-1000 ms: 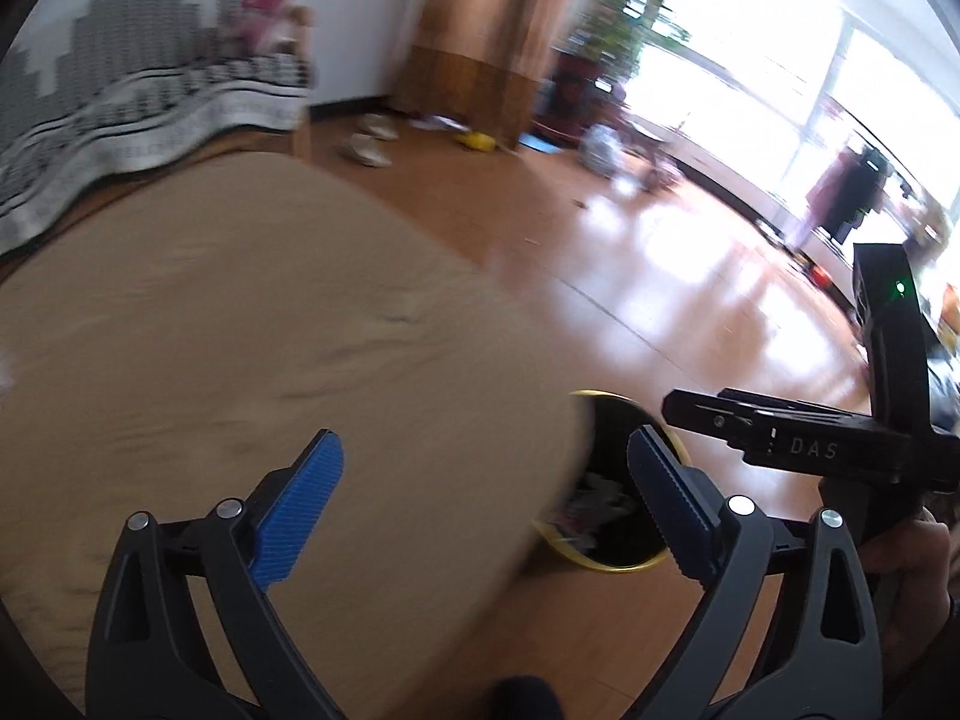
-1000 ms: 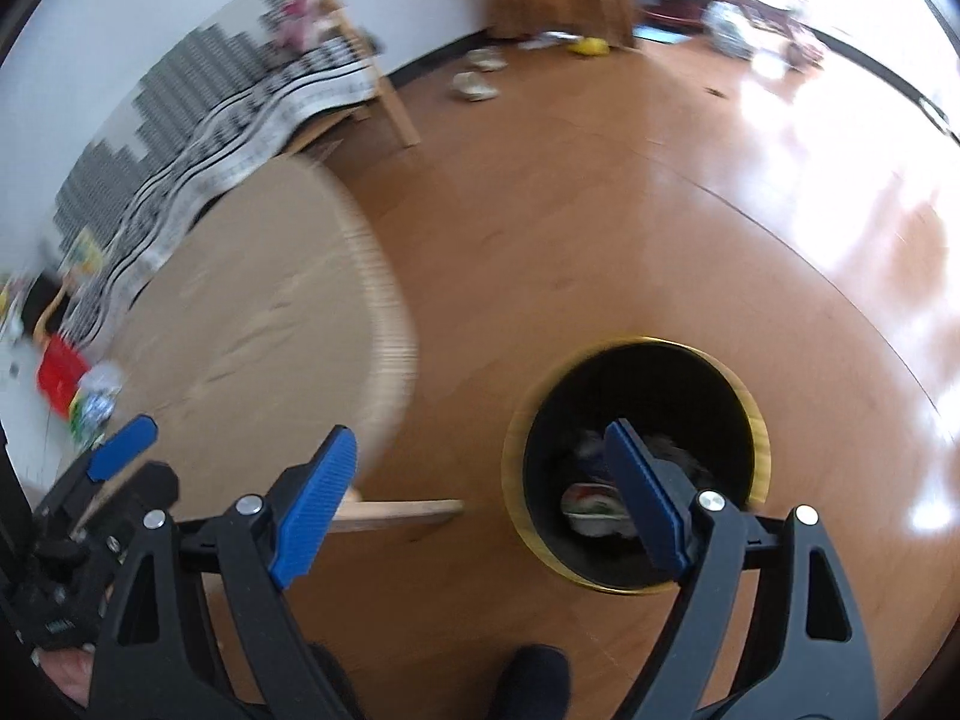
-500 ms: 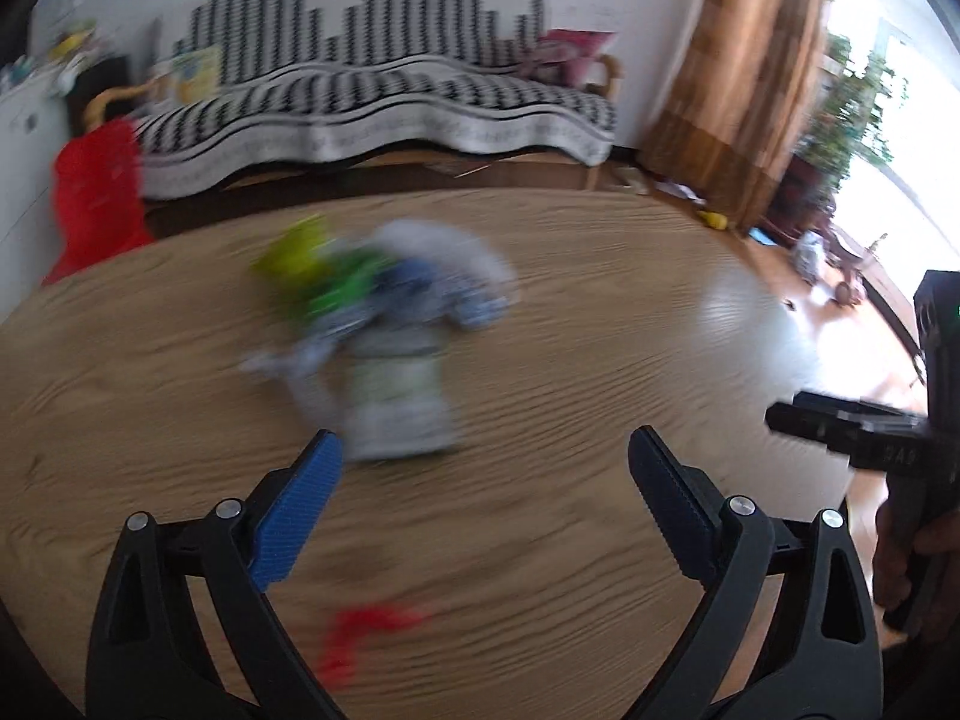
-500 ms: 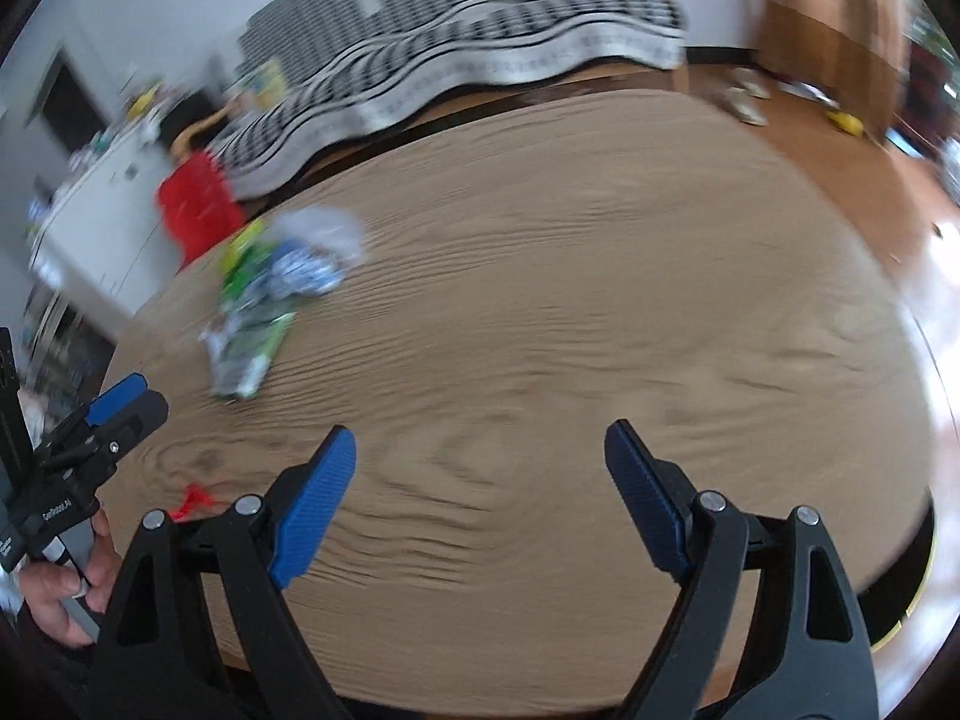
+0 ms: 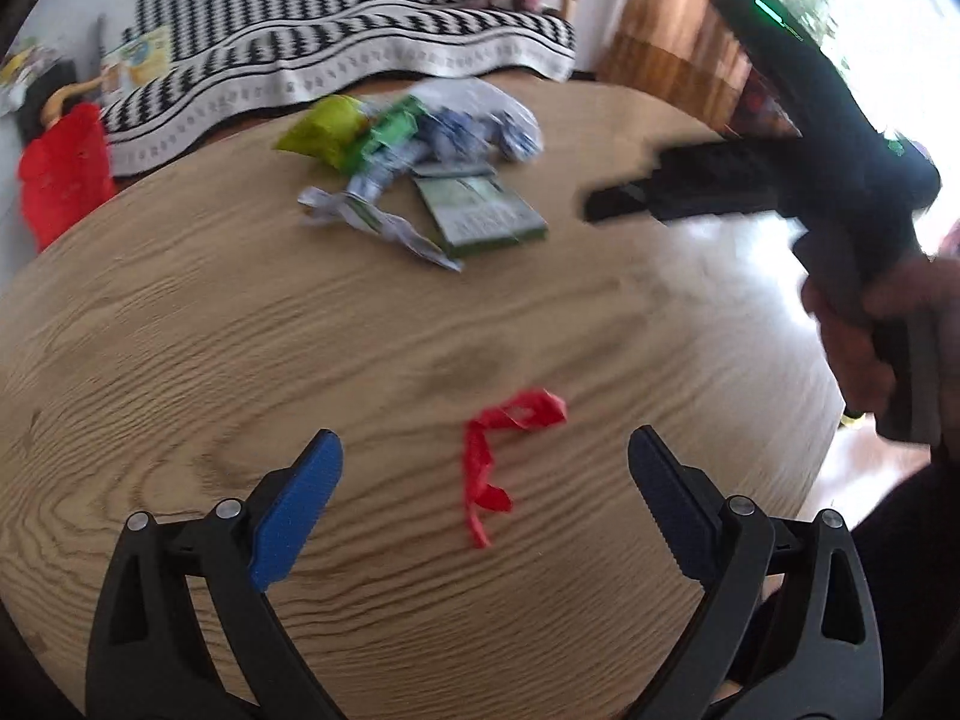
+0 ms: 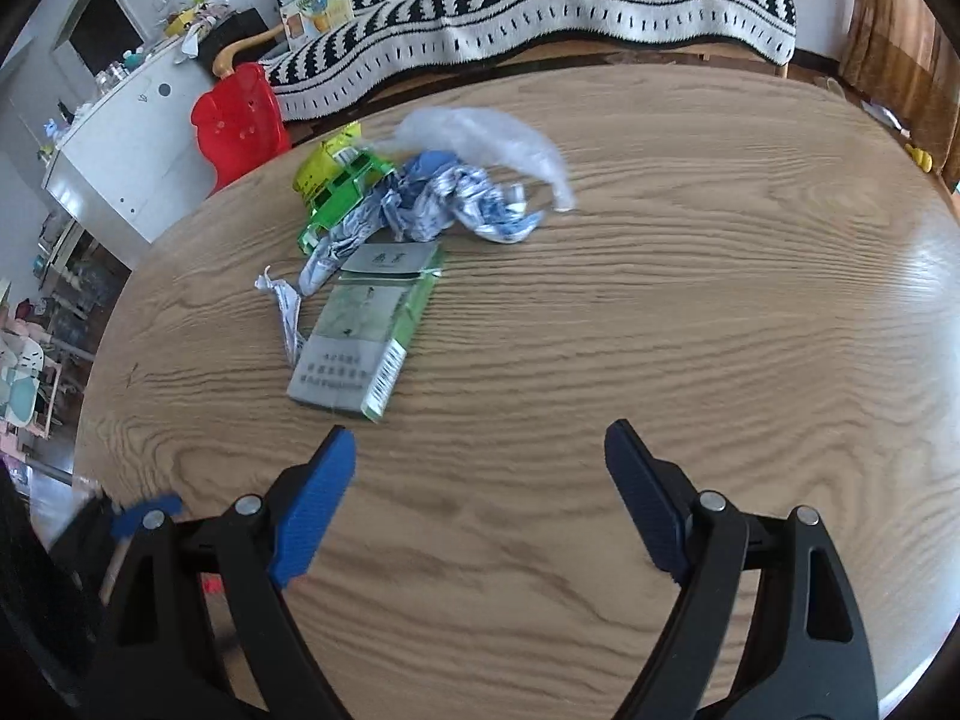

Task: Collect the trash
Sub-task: 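Grasp the red scrap with the left tool while the right tool grasps the white-green cigarette box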

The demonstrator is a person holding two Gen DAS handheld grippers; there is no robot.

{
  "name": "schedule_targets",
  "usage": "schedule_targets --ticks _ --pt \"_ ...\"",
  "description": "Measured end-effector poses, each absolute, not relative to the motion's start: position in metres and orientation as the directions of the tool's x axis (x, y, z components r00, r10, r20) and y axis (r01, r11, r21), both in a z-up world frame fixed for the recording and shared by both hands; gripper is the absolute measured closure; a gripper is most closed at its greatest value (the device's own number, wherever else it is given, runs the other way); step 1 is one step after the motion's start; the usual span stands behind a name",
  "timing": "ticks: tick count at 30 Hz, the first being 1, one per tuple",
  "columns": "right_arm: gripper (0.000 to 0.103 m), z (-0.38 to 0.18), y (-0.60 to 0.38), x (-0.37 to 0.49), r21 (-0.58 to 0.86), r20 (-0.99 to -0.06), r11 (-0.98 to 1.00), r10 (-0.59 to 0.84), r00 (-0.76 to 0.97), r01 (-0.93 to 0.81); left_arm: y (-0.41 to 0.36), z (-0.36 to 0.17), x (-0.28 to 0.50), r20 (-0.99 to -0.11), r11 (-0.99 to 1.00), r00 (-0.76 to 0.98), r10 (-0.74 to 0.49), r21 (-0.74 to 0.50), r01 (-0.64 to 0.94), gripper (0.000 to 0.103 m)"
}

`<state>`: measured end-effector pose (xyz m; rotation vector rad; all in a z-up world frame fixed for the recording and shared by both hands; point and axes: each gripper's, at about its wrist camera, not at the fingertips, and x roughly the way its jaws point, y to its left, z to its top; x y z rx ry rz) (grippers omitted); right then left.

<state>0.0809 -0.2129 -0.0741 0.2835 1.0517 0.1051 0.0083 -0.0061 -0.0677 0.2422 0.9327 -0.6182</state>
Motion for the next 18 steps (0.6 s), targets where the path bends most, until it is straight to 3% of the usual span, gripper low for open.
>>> schedule_targets --ticks 4,7,10,12,18 --pt "0.021 -0.076 -0.192 0.098 0.279 -0.840 0.960 0.229 0.491 0.029 -0.007 -0.078 0.009 -0.816 0.792 0.443 -0.372 -0.031 0.609 0.011" --pt "0.021 -0.074 -0.177 0.108 0.268 -0.839 0.963 0.222 0.497 0.021 -0.004 -0.084 0.013 -0.813 0.803 0.452 -0.368 -0.033 0.594 0.025" --pt "0.021 -0.076 -0.166 0.120 0.258 -0.840 0.965 0.206 0.502 0.036 -0.009 -0.082 0.008 -0.802 0.792 0.486 -0.347 0.027 0.610 0.056" --pt "0.021 -0.079 -0.160 0.129 0.253 -0.842 0.966 0.196 0.502 0.048 -0.010 -0.081 0.008 -0.802 0.787 0.480 -0.354 0.022 0.616 0.094" --pt "0.021 -0.087 -0.146 0.152 0.214 -0.849 0.974 0.147 0.507 0.075 0.008 -0.076 0.016 -0.799 0.827 0.484 -0.357 -0.030 0.562 0.095"
